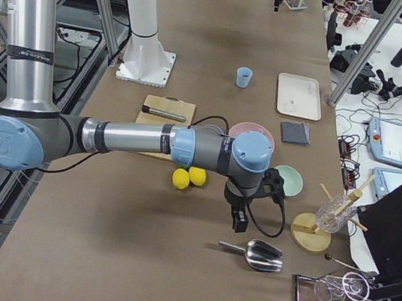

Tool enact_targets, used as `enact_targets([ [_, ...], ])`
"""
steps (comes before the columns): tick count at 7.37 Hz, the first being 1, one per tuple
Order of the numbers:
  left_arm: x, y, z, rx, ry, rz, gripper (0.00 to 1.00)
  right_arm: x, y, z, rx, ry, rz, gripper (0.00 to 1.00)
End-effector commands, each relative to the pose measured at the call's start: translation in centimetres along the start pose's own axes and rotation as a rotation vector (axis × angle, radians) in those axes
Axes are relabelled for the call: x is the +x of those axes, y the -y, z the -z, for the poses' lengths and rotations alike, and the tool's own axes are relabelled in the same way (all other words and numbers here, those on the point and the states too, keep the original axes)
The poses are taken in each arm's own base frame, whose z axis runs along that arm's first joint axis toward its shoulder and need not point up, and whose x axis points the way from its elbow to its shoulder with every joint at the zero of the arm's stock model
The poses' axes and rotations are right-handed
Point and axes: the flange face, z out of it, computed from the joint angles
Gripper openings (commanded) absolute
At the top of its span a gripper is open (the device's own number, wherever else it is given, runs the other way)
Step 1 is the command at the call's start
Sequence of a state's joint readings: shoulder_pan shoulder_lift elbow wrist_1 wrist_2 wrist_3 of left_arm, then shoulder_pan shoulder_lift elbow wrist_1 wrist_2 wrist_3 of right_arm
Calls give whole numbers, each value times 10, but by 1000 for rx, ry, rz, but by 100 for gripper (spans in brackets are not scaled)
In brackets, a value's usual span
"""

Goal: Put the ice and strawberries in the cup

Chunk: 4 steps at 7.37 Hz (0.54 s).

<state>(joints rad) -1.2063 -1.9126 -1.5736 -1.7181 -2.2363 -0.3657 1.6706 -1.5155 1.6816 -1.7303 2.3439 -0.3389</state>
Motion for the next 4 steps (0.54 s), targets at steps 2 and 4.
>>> enact_targets([
  [2, -226, -65, -18, -26, -89, -80, 97, -3, 2, 3, 6, -1, 6, 99],
  [4, -262, -104, -25, -45, -83, -61, 97, -1, 2, 1, 3, 4, 2, 99],
])
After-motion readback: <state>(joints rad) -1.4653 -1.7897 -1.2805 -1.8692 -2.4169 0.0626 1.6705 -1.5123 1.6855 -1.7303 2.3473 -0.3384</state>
